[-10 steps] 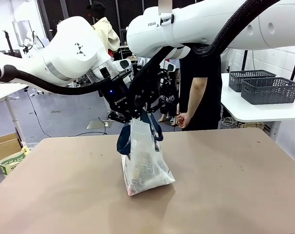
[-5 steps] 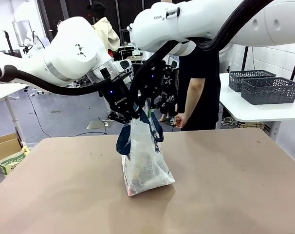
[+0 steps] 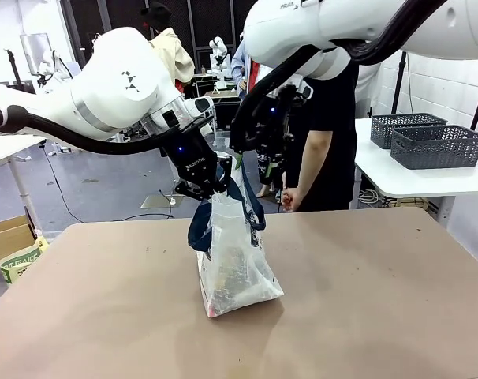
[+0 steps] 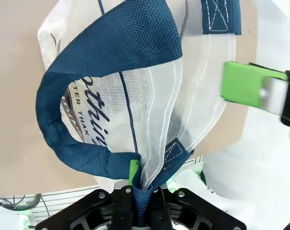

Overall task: Transfer purchased items from the store into the shopping bag.
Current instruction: Move the Reusable shopping bag to the right side of the table.

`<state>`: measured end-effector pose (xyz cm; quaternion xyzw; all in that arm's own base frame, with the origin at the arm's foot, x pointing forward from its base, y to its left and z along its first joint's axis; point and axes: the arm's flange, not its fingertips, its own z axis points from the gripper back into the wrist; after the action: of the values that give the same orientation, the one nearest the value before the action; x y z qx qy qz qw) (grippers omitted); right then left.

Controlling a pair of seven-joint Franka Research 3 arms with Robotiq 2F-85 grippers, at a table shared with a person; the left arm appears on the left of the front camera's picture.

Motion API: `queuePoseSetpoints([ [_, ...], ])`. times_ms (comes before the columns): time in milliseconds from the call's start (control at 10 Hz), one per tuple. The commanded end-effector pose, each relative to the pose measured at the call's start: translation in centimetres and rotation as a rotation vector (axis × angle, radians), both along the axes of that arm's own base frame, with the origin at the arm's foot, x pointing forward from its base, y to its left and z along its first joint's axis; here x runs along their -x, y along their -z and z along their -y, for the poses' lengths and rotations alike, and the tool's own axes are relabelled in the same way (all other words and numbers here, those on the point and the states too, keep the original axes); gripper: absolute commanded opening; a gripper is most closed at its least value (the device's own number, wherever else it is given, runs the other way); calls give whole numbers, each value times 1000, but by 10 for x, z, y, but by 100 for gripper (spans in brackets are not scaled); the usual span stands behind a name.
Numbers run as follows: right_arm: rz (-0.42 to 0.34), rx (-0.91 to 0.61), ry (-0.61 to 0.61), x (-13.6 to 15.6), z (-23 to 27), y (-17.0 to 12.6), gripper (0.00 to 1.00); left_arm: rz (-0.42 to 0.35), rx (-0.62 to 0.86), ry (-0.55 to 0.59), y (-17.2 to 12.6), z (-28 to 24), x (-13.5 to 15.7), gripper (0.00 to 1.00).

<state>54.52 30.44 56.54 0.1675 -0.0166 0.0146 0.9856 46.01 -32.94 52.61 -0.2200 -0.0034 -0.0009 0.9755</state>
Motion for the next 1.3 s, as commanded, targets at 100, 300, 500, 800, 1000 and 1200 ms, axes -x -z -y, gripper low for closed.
queuePoseSetpoints([
  [100, 122, -7, -306, 25, 49, -9, 100, -4, 7, -3, -3, -1, 1, 0],
  [300, 201, 33, -578, 36, 71, -21, 100, -4, 7, -3, -3, -1, 1, 0],
  [500, 365, 8, -836, 42, 103, -30, 100, -4, 7, -3, -3, -1, 1, 0],
  [800, 173, -15, -691, 15, 110, -29, 100, -4, 7, -3, -3, -1, 1, 0],
  [1000, 362, 66, -843, 32, 109, -45, 100, -4, 7, -3, -3, -1, 1, 0],
  [1200, 317, 47, -817, 26, 115, -37, 100, -4, 7, -3, -3, -1, 1, 0],
])
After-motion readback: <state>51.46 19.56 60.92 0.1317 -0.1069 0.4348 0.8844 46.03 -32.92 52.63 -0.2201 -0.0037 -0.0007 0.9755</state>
